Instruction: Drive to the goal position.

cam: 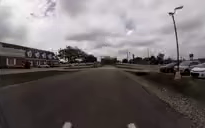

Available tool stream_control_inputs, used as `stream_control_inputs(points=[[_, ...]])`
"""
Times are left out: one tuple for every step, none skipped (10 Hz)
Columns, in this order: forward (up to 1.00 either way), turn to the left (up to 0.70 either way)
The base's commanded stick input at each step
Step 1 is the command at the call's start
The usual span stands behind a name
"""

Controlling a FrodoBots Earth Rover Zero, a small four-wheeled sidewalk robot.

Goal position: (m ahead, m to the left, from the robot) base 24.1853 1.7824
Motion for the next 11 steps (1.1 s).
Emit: stream_control_inputs(points=[[0.60, 0.00], [0.60, 0.00], [0.60, 0.00], [0.60, 0.00], [0.60, 0.00], [0.60, 0.00], [0.60, 0.00], [0.60, 0.00], [0.60, 0.00], [0.60, 0.00], [0.60, 0.00]])
